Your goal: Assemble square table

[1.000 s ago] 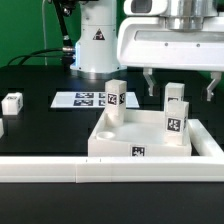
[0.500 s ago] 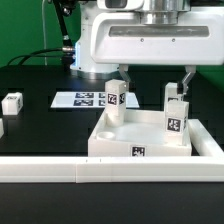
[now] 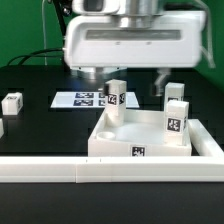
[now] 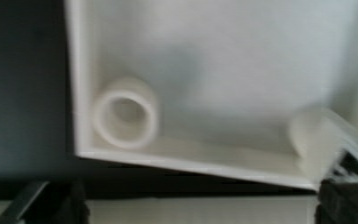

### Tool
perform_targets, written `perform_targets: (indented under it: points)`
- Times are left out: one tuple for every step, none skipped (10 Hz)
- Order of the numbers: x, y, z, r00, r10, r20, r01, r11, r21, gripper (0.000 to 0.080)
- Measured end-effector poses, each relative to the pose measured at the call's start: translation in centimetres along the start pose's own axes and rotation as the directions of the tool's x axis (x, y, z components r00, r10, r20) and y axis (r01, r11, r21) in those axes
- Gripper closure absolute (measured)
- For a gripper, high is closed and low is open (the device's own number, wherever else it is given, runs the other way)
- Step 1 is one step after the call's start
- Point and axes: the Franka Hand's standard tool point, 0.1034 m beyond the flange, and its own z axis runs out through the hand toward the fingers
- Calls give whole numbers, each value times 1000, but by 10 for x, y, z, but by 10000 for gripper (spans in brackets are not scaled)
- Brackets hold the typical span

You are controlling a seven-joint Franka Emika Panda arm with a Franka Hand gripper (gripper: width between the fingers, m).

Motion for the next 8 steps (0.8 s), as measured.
perform_targets:
  points:
    - [-3, 23, 0, 1000, -9, 4, 9, 1000, -6, 150]
    - [-2, 42, -2, 1000, -21, 4, 21, 1000, -10, 150]
    - [-4, 56, -2, 1000, -17, 6, 17, 1000, -14, 150]
    - [-4, 58, -1, 1000, -14, 7, 14, 1000, -14, 150]
    - [-5, 65, -1, 1000, -21, 8, 21, 1000, -17, 150]
    - [-6, 75, 0, 1000, -9, 9, 9, 1000, -20, 150]
    - [-7, 81, 0, 1000, 0, 9, 1, 1000, -22, 150]
    - [-7, 86, 0, 1000, 0, 10, 0, 1000, -23, 150]
